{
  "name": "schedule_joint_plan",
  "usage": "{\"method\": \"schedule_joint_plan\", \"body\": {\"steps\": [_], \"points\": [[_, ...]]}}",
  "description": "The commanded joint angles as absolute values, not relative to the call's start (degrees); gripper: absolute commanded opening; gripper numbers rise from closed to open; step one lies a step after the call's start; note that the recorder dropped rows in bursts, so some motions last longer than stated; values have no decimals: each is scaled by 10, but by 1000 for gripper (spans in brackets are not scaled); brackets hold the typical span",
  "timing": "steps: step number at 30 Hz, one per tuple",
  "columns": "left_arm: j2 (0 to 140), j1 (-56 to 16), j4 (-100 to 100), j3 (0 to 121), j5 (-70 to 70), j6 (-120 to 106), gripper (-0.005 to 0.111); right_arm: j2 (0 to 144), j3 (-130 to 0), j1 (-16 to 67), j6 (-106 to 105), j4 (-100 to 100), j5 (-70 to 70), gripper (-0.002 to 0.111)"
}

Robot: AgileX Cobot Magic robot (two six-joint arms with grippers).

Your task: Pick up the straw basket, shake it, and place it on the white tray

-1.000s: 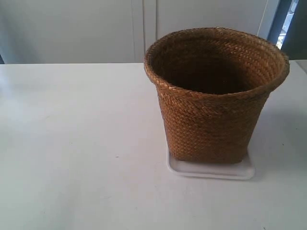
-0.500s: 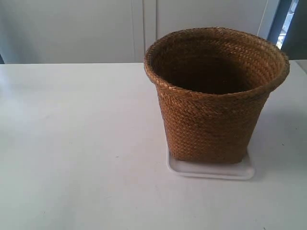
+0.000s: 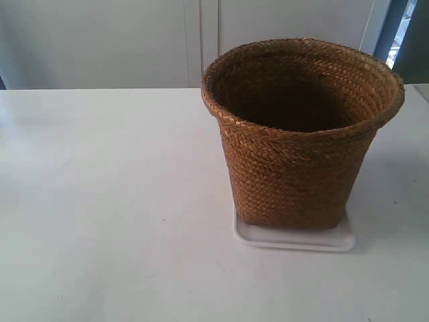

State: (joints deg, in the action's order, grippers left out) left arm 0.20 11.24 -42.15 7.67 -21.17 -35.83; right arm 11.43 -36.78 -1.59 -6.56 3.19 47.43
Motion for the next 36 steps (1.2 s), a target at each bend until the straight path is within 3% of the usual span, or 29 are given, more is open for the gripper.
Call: {"method": "schedule_joint_plan", "body": {"steps": [1, 19, 26, 36], "points": [[0, 112, -428, 75, -214, -360, 0, 113, -365, -18, -67, 31, 471, 0], [0, 112, -428, 75, -214, -361, 0, 113, -365, -18, -74, 26, 445, 0], [0, 112, -428, 75, -214, -361, 0, 114, -332, -18, -75, 43, 198, 0], [0, 112, -428, 75, -214, -361, 0, 140, -63, -18, -74, 45, -98, 0]]}}
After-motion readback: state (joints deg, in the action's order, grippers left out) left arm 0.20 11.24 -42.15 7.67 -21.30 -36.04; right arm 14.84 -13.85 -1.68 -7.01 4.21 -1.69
